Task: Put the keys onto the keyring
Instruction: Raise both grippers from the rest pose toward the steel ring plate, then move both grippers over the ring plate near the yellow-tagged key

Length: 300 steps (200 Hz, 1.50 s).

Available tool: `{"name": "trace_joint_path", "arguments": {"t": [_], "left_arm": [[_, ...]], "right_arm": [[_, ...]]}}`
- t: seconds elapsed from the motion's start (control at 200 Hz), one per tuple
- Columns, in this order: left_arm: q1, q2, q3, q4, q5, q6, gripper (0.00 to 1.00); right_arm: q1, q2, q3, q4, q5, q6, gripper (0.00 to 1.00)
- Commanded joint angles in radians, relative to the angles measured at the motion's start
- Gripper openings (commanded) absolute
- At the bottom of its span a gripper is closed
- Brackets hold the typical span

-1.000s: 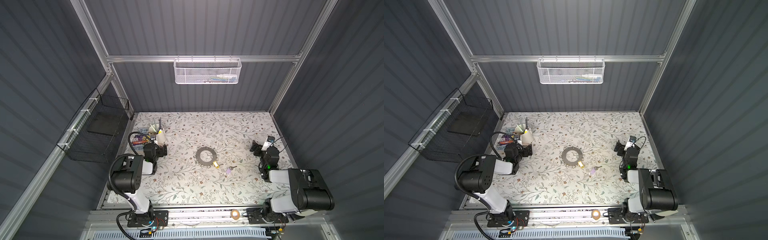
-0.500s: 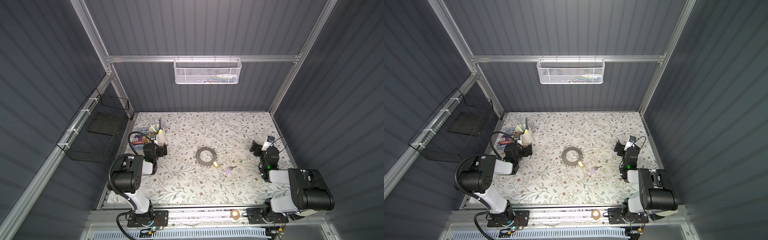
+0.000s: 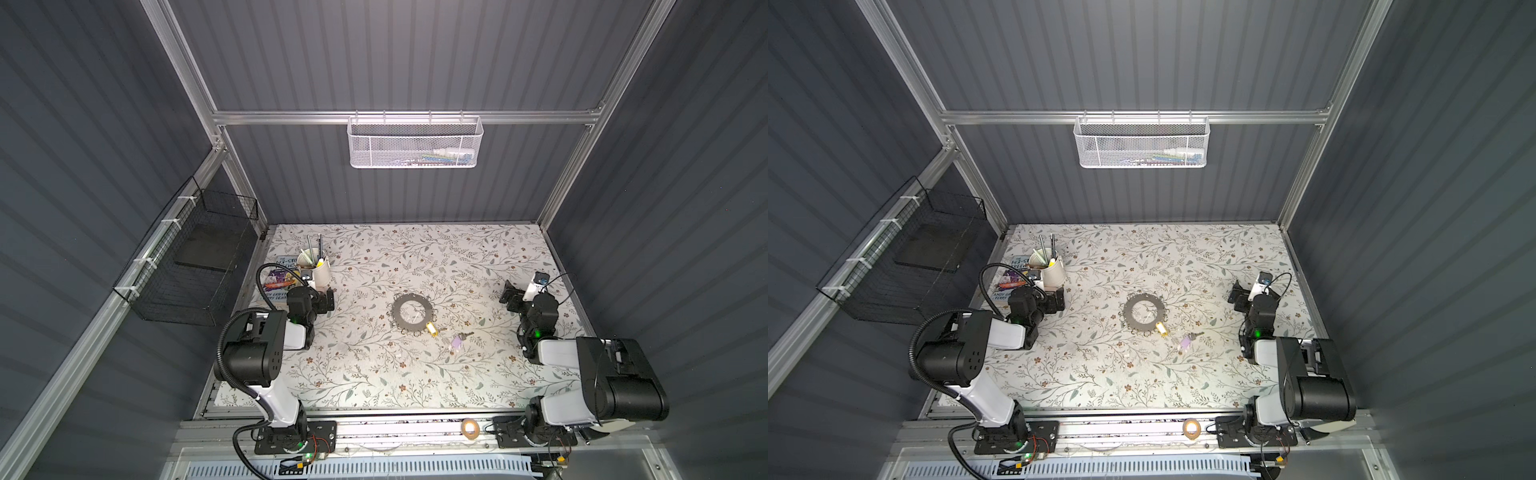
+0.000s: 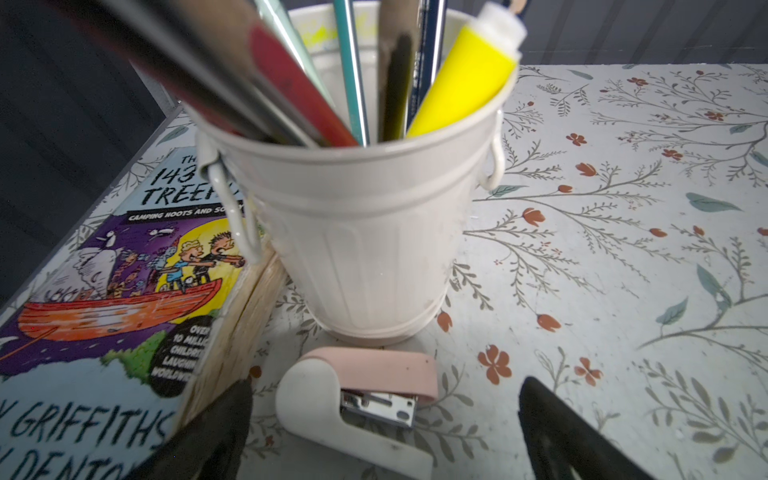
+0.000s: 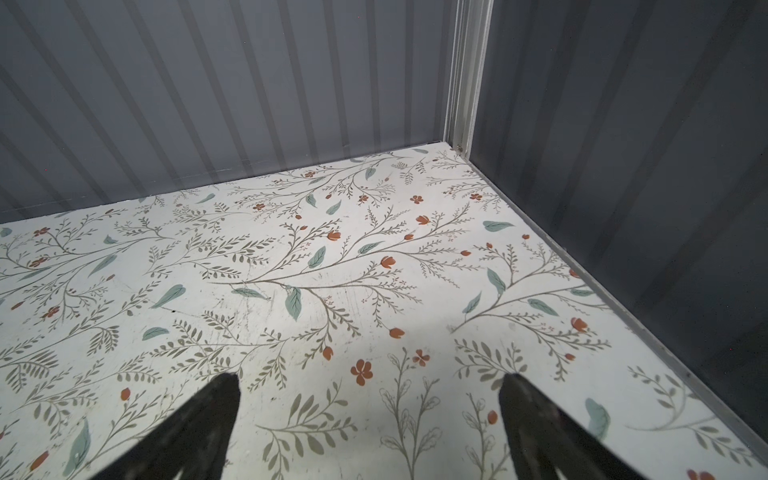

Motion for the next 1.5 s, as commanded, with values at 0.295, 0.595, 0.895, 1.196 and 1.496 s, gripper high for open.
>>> {"name": "trace_joint_path", "arguments": {"t": [0.295,0.595,0.895,1.196,1.496], "left_arm": [[-0.003,0.0,-0.008,0.019,-0.045,0.001,1.0],[-0.091,-0.195,0.022,-0.201,-0.33,-0.03,1.0],[-0.137,-0.462,0.053,-0.548,-0.384,-0.313,1.0],[-0.135,-0.6,0.115,-0.924,-0.142,-0.603,1.0],[-0.221,-0.637,0.088,-0.931,0.311,-0.6,0.82]], "right_arm": [[0.003,0.01,0.001,0.026,0.051,0.013,0.99],[0.186,-0.322,0.03,-0.185,0.417,-0.051,0.99],[0.123,-0.603,0.188,-0.793,0.305,0.535,0.99],[0.104,-0.554,0.238,-0.992,-0.079,0.658,0.99],[0.27,-0.349,0.308,-1.076,-0.339,0.486,0.75]]}}
